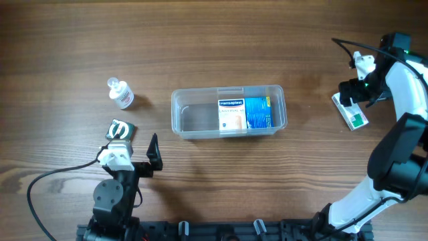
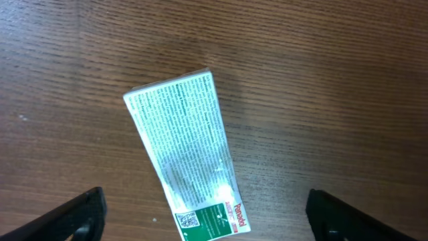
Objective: Pack container
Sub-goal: 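Move the right gripper to the Panadol box and grasp it, then lift the Panadol box and carry it over the container, then lower the Panadol box into the container on top and release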
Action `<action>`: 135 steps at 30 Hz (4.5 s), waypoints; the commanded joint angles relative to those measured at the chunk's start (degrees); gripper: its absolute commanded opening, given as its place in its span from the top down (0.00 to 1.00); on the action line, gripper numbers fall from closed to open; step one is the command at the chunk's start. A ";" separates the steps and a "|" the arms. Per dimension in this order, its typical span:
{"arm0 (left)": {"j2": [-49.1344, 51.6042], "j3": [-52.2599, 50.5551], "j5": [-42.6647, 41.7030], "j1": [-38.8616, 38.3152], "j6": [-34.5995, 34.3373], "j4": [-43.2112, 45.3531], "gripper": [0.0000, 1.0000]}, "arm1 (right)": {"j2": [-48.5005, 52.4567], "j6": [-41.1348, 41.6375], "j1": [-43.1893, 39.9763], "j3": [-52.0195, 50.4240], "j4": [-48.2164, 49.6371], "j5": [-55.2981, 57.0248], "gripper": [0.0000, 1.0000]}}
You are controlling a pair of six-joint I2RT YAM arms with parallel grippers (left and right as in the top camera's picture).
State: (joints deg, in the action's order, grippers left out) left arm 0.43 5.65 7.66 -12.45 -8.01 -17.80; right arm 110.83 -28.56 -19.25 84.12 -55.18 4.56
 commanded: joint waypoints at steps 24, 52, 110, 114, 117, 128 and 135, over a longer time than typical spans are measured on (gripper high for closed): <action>-0.04 -0.09 0.92 -0.42 -0.13 -0.07 0.00 | 9.99 15.65 0.20 -0.35 2.21 3.54 0.21; -0.04 -0.09 0.92 -0.42 -0.11 -0.07 0.00 | -21.38 22.34 14.80 -0.35 -10.60 -24.55 0.53; -0.04 -0.09 0.92 -0.42 -0.11 -0.04 0.00 | -18.12 -23.54 45.72 -0.35 -5.81 0.39 0.65; -0.04 -0.09 0.92 -0.42 -0.11 -0.04 0.00 | -17.57 -23.41 47.78 -0.37 -7.80 0.15 0.66; -0.04 -0.09 0.92 -0.42 -0.11 -0.04 0.00 | -16.63 -23.58 48.28 -0.37 -7.65 0.74 0.67; -0.04 -0.09 0.92 -0.42 -0.11 -0.04 0.00 | -8.92 -23.96 48.33 -0.37 -5.44 4.83 0.69; -0.04 -0.09 0.92 -0.42 -0.11 -0.07 0.00 | -7.15 -25.33 48.43 -0.37 -4.33 7.43 0.63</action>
State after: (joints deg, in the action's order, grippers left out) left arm 0.43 5.65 7.68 -12.45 -8.01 -17.80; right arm 102.28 -52.66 28.95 83.72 -59.94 9.85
